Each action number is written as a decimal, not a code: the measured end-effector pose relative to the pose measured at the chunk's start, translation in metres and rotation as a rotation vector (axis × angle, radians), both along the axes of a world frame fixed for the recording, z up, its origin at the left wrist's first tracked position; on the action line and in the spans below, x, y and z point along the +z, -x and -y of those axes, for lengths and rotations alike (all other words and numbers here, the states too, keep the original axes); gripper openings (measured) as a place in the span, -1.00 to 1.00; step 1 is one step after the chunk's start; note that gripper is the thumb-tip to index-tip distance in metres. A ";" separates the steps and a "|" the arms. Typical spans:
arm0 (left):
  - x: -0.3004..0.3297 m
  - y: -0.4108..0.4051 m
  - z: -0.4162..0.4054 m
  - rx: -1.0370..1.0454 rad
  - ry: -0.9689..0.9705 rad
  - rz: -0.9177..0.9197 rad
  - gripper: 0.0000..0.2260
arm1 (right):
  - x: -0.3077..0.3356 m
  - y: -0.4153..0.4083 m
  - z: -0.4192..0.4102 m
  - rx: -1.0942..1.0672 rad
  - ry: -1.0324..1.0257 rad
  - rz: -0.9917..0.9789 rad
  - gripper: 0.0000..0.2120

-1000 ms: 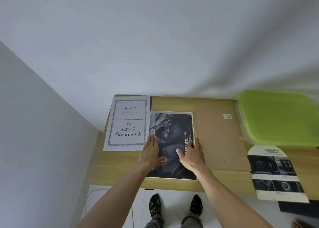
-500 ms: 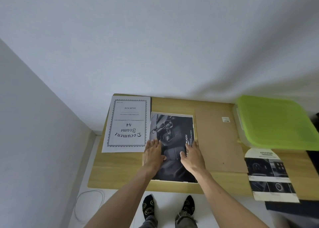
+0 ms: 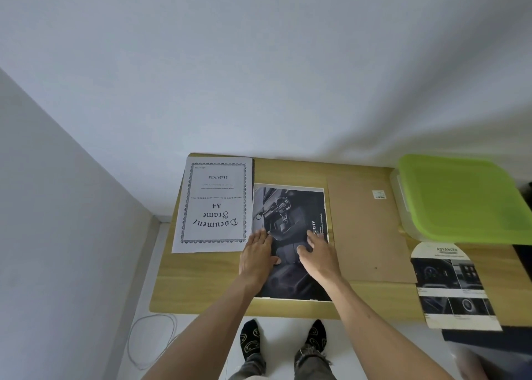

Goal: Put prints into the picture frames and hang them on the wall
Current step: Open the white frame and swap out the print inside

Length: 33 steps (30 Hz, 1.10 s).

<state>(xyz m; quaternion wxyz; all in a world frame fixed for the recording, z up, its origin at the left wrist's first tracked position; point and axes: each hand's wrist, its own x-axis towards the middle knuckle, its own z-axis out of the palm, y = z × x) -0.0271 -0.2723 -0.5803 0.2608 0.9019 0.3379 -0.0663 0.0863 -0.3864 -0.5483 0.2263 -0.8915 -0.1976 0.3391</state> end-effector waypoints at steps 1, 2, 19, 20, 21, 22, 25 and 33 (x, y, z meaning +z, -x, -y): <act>0.000 0.000 0.000 0.000 0.003 0.002 -0.40 | 0.000 0.004 -0.002 -0.005 -0.040 -0.043 -0.36; -0.001 0.001 0.000 0.001 0.007 0.003 -0.40 | -0.001 0.006 -0.003 -0.004 -0.063 -0.048 -0.39; 0.002 0.003 -0.004 -0.019 0.045 0.013 -0.40 | -0.004 -0.003 -0.016 -0.008 0.142 0.143 -0.38; 0.002 0.003 -0.004 -0.020 0.044 0.012 -0.40 | -0.001 -0.004 -0.014 -0.053 0.115 0.139 -0.40; 0.001 0.004 -0.004 -0.021 0.045 0.014 -0.41 | 0.004 -0.004 -0.012 -0.095 0.087 0.137 -0.44; 0.001 0.004 -0.004 -0.020 0.048 0.017 -0.42 | 0.007 -0.004 -0.011 -0.136 0.046 0.145 -0.52; 0.002 0.006 -0.005 -0.016 0.055 0.032 -0.41 | 0.018 -0.005 -0.010 -0.335 -0.142 0.098 -0.71; 0.004 0.011 -0.004 0.025 0.109 0.074 -0.41 | 0.015 -0.024 -0.003 -0.608 -0.219 -0.074 -0.51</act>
